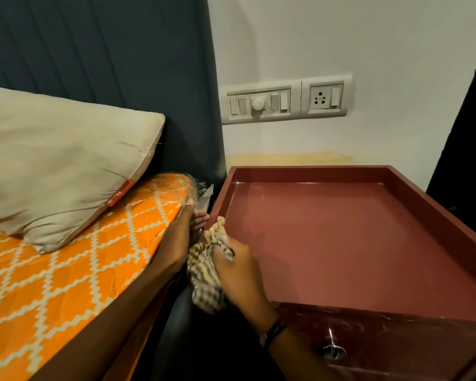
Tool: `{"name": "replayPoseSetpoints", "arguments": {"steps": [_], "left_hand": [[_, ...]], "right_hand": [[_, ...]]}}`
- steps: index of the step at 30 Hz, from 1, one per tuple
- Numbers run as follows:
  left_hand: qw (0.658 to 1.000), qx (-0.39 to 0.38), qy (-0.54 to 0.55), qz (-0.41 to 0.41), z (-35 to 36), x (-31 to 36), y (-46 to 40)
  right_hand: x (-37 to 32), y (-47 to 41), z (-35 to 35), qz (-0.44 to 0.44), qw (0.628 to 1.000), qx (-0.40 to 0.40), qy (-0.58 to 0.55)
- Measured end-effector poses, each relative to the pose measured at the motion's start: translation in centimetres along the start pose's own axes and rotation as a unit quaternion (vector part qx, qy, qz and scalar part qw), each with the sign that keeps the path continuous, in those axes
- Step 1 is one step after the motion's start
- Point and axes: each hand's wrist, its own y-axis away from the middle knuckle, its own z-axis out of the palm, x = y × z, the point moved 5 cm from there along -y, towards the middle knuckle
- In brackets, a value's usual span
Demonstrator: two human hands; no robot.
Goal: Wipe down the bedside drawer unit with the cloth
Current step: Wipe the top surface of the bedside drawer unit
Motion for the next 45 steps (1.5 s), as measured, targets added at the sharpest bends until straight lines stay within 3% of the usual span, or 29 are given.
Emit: {"name": "replayPoseSetpoints", "arguments": {"steps": [6, 11, 15, 18, 20, 22, 25, 29, 31, 35, 39, 42, 45], "left_hand": [[1.0, 0.003, 0.002, 0.005, 0.3, 0.0, 0.0], [1.0, 0.01, 0.022, -0.005, -0.2, -0.2, -0.4], [0.998, 0.022, 0.053, -0.022, -0.6, -0.3, -0.9], [0.998, 0.028, 0.052, -0.023, -0.7, -0.3, -1.2], [0.999, 0.028, 0.036, -0.012, -0.7, -0.3, -1.4], [0.999, 0.026, 0.028, -0.008, -0.6, -0.3, -1.3], [0.999, 0.031, 0.021, 0.001, -0.5, -0.1, -1.2], [0.999, 0.033, 0.029, 0.008, -0.5, -0.1, -1.1], [0.999, 0.034, 0.028, 0.006, -0.7, -0.1, -0.9], [0.999, 0.032, 0.037, 0.002, -0.4, 0.1, -0.9], [0.999, 0.039, 0.025, 0.007, -0.7, 0.0, -0.7], [0.999, 0.037, 0.012, 0.011, -0.6, -0.1, -0.8], [0.999, 0.04, 0.015, 0.008, -0.6, -0.2, -1.1]], "right_hand": [[-0.3, 2.4, 0.0, -0.006, 0.999, -0.002, 0.032], [-1.6, 5.0, -2.2, -0.067, 0.99, -0.104, 0.075], [-1.2, 1.4, -5.6, -0.1, 0.926, -0.036, 0.363], [0.7, -0.3, -8.9, -0.08, 0.882, 0.079, 0.458], [3.0, -1.7, -10.8, -0.026, 0.863, 0.093, 0.496], [5.0, -4.2, -12.1, 0.009, 0.866, 0.095, 0.49], [6.3, -9.5, -11.9, -0.018, 0.884, 0.091, 0.459], [6.8, -16.1, -10.8, -0.016, 0.886, -0.009, 0.463], [6.4, -16.1, -11.3, -0.046, 0.896, -0.021, 0.44], [7.7, -11.8, -13.5, -0.09, 0.862, -0.014, 0.499], [9.6, -14.9, -15.6, 0.025, 0.854, 0.124, 0.505], [10.0, -19.0, -14.5, 0.115, 0.858, 0.137, 0.481], [9.4, -21.0, -10.4, 0.125, 0.868, 0.134, 0.461]]}}
